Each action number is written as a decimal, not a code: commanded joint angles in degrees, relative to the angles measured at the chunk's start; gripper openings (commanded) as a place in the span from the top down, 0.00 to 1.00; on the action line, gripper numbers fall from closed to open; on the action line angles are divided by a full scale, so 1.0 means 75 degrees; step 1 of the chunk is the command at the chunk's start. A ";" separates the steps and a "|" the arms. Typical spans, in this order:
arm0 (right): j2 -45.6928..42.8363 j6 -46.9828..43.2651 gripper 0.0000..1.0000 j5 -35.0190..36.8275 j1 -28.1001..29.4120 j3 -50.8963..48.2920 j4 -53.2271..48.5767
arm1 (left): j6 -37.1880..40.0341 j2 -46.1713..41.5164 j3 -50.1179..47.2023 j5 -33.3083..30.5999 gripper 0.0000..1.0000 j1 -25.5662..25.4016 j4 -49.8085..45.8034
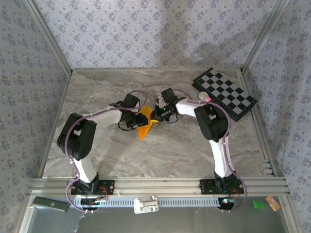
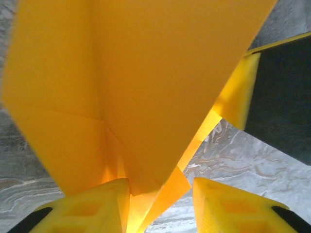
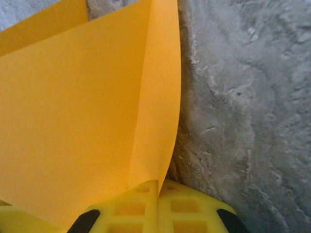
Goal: Fold a paper plane with a square sheet of paper (pick it up from the middle)
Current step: Move the paper plane to the center of the table.
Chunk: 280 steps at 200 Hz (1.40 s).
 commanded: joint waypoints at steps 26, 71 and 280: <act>-0.0077 0.0045 0.97 -0.0014 0.0040 0.0238 -0.0258 | 0.0414 0.0173 0.0279 -0.0501 0.57 -0.0122 -0.0619; -0.0107 0.0048 0.95 -0.0112 0.0044 0.0294 -0.0269 | 0.0557 0.0411 0.0525 -0.0689 0.56 -0.0259 -0.0838; -0.2979 -0.0448 0.41 0.2672 -0.1040 -0.1457 -0.0493 | 0.1328 0.1327 0.2718 -0.2496 0.91 -0.0380 -0.2047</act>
